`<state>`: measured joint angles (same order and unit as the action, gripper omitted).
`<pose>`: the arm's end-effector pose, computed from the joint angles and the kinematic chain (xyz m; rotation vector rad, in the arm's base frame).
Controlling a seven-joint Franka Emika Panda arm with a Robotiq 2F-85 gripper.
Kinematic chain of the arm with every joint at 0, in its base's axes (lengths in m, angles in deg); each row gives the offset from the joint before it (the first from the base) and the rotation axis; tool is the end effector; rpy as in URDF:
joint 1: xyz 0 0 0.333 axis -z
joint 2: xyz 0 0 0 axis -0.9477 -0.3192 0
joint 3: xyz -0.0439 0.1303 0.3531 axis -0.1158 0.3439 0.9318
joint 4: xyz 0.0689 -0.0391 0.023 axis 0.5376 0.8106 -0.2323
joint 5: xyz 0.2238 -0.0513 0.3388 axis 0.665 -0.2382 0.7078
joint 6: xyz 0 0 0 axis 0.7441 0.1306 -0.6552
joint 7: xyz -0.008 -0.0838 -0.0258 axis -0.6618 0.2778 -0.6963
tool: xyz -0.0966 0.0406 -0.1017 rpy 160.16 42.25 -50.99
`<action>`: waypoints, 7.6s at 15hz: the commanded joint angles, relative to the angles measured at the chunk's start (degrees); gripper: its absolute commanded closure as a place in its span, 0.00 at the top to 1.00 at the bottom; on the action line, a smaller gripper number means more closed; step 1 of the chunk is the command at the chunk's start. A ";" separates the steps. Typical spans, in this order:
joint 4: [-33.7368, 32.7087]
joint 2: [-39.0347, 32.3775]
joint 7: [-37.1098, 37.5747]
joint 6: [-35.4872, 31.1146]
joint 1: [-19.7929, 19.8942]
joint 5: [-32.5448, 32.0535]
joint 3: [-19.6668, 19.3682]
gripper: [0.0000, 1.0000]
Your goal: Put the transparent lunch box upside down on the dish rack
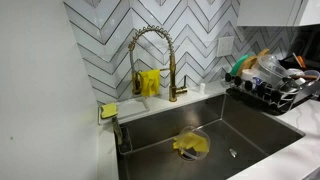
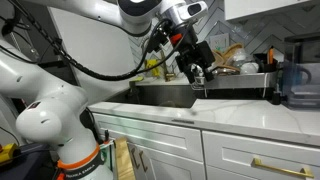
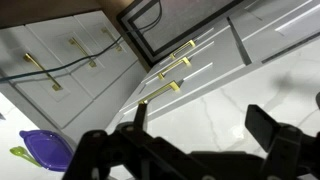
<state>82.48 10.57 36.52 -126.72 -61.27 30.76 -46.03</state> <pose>0.3735 -0.1365 0.5145 2.8603 0.0384 0.2695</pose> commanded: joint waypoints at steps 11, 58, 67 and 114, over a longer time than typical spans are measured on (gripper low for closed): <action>-0.14 0.01 0.15 0.26 -0.41 -0.18 -0.32 1.00; -28.01 -27.98 4.35 -11.77 -15.79 50.42 7.37 0.64; -33.48 -33.11 -3.68 -10.56 -15.12 54.97 8.26 0.66; -26.31 -19.48 -16.65 -21.40 -21.68 92.76 9.21 0.02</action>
<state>53.04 -10.09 25.47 -143.86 -79.37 112.25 -34.97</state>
